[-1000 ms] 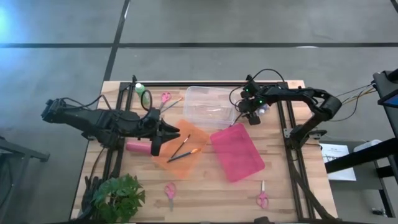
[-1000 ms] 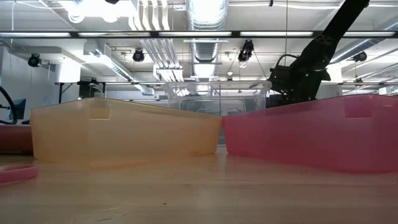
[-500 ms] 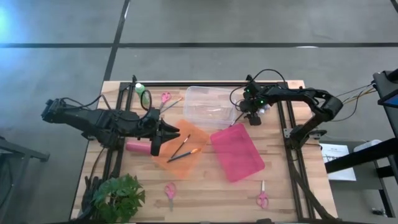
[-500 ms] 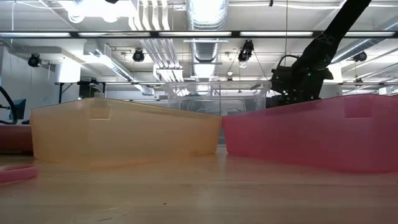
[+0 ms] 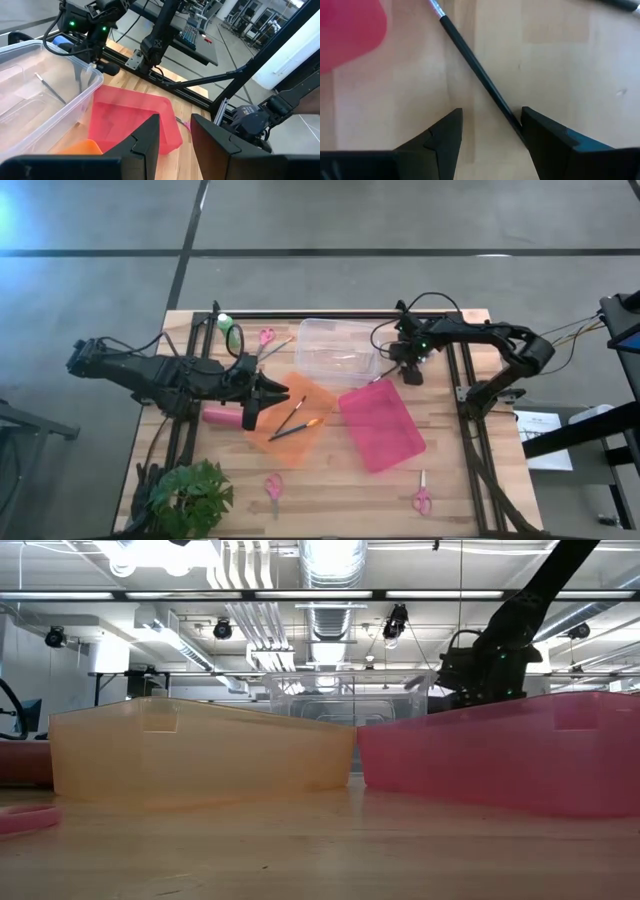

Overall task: Pick & Place Paint Supplies
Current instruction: Put the black brow brush into the orange bin

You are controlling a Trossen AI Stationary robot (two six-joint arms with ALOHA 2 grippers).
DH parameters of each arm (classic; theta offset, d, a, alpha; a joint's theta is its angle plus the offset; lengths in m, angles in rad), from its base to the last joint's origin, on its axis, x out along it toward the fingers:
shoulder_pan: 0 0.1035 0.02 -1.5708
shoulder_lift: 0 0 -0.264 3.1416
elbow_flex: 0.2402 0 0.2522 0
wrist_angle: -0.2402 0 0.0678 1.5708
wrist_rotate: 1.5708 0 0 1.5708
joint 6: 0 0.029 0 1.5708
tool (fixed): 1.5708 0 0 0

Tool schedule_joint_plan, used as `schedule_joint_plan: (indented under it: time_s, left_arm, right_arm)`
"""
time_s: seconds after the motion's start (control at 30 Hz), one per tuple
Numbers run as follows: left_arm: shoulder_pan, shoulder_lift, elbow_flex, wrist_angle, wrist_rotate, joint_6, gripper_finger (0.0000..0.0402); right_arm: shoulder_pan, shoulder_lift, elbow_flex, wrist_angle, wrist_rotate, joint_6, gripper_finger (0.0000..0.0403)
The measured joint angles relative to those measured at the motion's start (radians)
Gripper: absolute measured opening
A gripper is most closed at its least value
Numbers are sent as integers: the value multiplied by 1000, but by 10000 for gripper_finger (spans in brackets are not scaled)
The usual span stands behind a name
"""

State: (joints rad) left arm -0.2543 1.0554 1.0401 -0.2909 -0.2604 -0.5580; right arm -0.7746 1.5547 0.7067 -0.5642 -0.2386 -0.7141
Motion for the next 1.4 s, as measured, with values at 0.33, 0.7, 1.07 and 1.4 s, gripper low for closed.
schedule_joint_plan:
  time_s: [0.33,0.7,1.07,1.4]
  left_arm:
    - [-11,0,0,-2,0,4,121]
    - [-19,0,0,-5,0,2,120]
    - [-27,0,0,-6,0,-19,120]
    - [-29,0,0,-6,0,-18,120]
  right_arm:
    - [0,-21,-4,-79,-4,8,195]
    - [-6,-33,-59,-24,4,9,128]
    - [-4,-34,-66,-39,30,-21,15]
    - [-17,-90,-74,-131,54,-55,13]
